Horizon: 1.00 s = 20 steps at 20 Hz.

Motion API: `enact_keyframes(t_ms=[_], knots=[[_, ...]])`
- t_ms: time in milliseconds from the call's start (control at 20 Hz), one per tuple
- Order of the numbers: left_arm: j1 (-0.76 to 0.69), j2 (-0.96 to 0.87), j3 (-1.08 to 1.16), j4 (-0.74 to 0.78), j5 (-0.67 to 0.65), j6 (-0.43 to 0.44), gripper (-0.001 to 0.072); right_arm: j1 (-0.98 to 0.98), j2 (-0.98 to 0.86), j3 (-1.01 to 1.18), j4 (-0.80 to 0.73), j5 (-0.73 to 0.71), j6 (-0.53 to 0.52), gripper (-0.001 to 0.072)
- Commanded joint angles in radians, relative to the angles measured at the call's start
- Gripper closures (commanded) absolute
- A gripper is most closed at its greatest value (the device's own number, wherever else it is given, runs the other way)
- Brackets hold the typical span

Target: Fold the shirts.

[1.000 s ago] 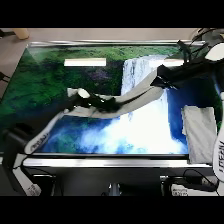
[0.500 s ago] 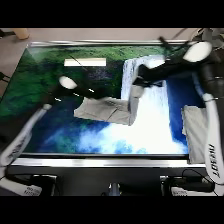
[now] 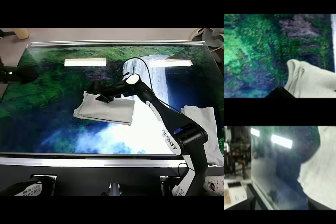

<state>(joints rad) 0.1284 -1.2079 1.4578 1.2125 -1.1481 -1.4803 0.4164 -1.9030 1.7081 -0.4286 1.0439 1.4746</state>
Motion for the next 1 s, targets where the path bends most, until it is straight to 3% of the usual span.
enact_keyframes(t_ms=[0, 150, 250, 450, 550, 650, 700, 750, 850, 950], knots=[[0.040, 0.030, -0.069, 0.026, -0.014, 0.022, 0.0681, -0.122, 0.046, 0.000, -0.322, 0.306, 0.108, 0.0022], [0.028, 0.030, -0.151, 0.021, 0.005, 0.022, 0.0681, -0.272, 0.128, -0.021, -0.854, 0.521, 0.214, 0.0038], [0.010, 0.030, -0.178, 0.019, 0.012, 0.022, 0.0681, -0.332, 0.132, -0.122, -0.798, 0.505, 0.231, 0.0037], [-0.050, 0.031, -0.182, 0.006, 0.033, 0.021, 0.0680, -0.280, 0.112, -0.336, -0.531, 0.153, 0.190, 0.0037], [-0.076, 0.031, -0.182, -0.027, 0.034, 0.021, 0.0680, -0.249, 0.071, -0.342, -0.410, 0.069, 0.146, 0.0047], [-0.093, 0.031, -0.182, -0.039, 0.050, 0.021, 0.0680, -0.253, 0.053, -0.342, -0.249, 0.045, 0.081, 0.0358], [-0.099, 0.030, -0.182, -0.039, 0.060, 0.021, 0.0680, -0.265, 0.055, -0.331, -0.194, 0.053, 0.035, 0.0595], [-0.099, 0.030, -0.182, -0.040, 0.073, 0.021, 0.0680, -0.291, 0.059, -0.301, -0.156, 0.083, -0.004, 0.0686], [-0.098, 0.030, -0.182, -0.042, 0.084, 0.021, 0.0680, -0.379, 0.088, -0.207, -0.161, 0.180, -0.021, 0.0688], [-0.098, 0.030, -0.182, -0.042, 0.084, 0.022, 0.0680, -0.505, 0.152, -0.117, -0.237, 0.259, 0.042, 0.0688]])
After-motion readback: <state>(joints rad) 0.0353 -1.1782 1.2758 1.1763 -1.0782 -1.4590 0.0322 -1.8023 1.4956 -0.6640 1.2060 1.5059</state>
